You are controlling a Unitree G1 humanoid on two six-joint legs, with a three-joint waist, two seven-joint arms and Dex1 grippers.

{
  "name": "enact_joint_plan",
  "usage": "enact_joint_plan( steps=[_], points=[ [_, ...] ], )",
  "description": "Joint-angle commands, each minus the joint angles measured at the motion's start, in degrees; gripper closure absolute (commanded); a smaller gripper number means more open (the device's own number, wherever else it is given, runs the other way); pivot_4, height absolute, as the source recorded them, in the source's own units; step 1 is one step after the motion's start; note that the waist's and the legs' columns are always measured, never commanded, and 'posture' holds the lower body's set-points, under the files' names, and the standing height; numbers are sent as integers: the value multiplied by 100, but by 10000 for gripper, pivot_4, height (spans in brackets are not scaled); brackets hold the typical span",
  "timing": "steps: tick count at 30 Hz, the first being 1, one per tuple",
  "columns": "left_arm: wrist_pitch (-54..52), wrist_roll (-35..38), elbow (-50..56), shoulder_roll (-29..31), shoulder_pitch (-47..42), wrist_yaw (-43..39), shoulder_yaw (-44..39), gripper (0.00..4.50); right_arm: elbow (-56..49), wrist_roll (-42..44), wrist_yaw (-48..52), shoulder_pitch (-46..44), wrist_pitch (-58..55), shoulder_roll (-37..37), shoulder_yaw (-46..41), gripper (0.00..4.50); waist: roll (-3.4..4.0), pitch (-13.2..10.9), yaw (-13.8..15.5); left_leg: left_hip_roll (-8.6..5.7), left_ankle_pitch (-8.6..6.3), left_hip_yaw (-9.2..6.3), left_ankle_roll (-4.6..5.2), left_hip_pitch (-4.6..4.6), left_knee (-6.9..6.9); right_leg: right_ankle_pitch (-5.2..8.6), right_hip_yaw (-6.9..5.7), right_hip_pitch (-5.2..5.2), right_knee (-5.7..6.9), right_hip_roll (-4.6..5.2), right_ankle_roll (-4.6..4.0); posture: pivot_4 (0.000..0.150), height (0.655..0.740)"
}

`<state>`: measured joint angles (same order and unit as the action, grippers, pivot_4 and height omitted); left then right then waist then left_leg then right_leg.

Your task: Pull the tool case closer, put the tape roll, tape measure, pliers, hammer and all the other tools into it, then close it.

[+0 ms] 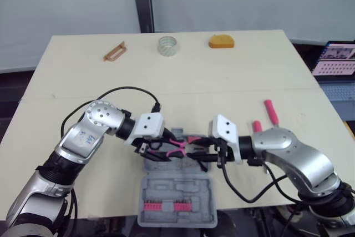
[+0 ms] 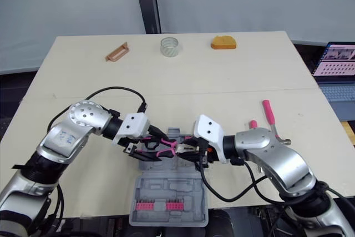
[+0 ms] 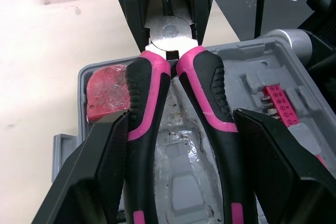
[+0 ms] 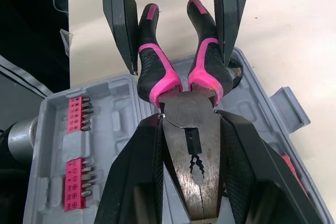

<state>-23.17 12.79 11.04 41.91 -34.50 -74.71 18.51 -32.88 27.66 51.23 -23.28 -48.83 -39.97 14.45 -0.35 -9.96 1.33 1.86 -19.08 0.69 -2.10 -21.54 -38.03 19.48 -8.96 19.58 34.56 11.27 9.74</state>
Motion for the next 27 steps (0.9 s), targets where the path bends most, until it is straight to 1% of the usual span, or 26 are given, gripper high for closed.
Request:
enact_joint_plan(
  steps=[1, 3, 5, 7, 10, 12, 16, 18, 20, 22, 25, 27],
  points=[
    [-109, 75, 323, -29, -75, 39, -36, 17999, -263, 160, -77, -164, 4, 105, -108, 35161, 0, 0, 2, 0, 0, 0, 0, 0, 0, 0, 0, 0, 0, 0, 0, 1500, 7400],
    [-91, 67, 323, -35, -86, 29, -37, 17999, -270, 179, -88, -184, -51, 104, -112, 35161, 0, 0, 4, 0, 0, 0, 0, 0, -1, 0, 0, -1, 1, 0, 0, 1500, 7400],
    [-222, 157, 284, -52, -148, 7, -91, 7696, -287, 197, -105, -187, -97, 108, -124, 35161, 0, 0, 3, 0, 0, 0, 0, 0, -1, 0, 0, 0, 1, 0, 0, 1500, 7400],
    [-278, 251, 269, -36, -172, -44, -166, 447, -302, 205, -126, -165, -104, 106, -133, 35161, 0, 0, 1, 0, 0, 0, 0, -1, -1, 0, 0, 0, 3, 0, 0, 1500, 7400],
    [-102, 358, 255, -106, -125, 177, -482, 447, -281, 175, -143, -98, -23, 95, -158, 35161, 0, 0, -1, 0, 0, 0, 0, -1, -1, 0, 0, 1, 3, 0, 0, 1500, 7400],
    [-234, 696, 242, -77, -103, 205, -885, 447, -267, 149, -137, -51, 41, 74, -174, 35161, 0, 0, -3, 0, 0, 0, 0, -1, -1, 0, 0, 2, 3, 0, 0, 1500, 7400],
    [-409, 1181, 335, 324, 198, 71, -1593, 447, -129, 42, 16, 56, 358, -60, -217, 35161, 0, 0, -17, 0, 0, 0, 0, -1, 1, 0, 0, 3, 5, 1, 0, 1500, 7400],
    [-520, 1430, 430, 400, 375, 110, -1843, 447, -52, 10, 80, 91, 508, -120, -234, 35161, 0, 0, -24, 0, 0, 0, 0, 1, 3, 0, 0, 5, 6, 1, 0, 1500, 7400],
    [-672, 1745, 552, 368, 692, 332, -2259, 447, 40, -31, 159, 126, 684, -175, -256, 35161, 0, 0, -25, 0, 0, 0, 0, 0, 3, 0, 0, 5, 8, 1, 0, 1500, 7400],
    [-572, 1940, 715, 321, 1201, 482, -2695, 447, 155, -72, 262, 156, 849, -239, -275, 35161, 0, 0, -29, 0, 0, 0, 0, 1, 3, 0, 0, 5, 8, 1, 0, 1500, 7400],
    [-681, 2126, 944, 447, 1868, 534, -3035, 447, 331, -118, 430, 177, 1066, -329, -264, 35161, 0, 0, -34, 1, 0, -2, 0, 2, 3, 0, 0, 5, 9, 1, 0, 1500, 7400],
    [-657, 2232, 956, 540, 2281, 409, -3201, 447, 480, -187, 553, 181, 1237, -369, -225, 35161, 0, 0, -34, 1, 0, -1, 0, 2, 3, 0, 0, 4, 8, 2, 0, 1500, 7400]
  ],
)
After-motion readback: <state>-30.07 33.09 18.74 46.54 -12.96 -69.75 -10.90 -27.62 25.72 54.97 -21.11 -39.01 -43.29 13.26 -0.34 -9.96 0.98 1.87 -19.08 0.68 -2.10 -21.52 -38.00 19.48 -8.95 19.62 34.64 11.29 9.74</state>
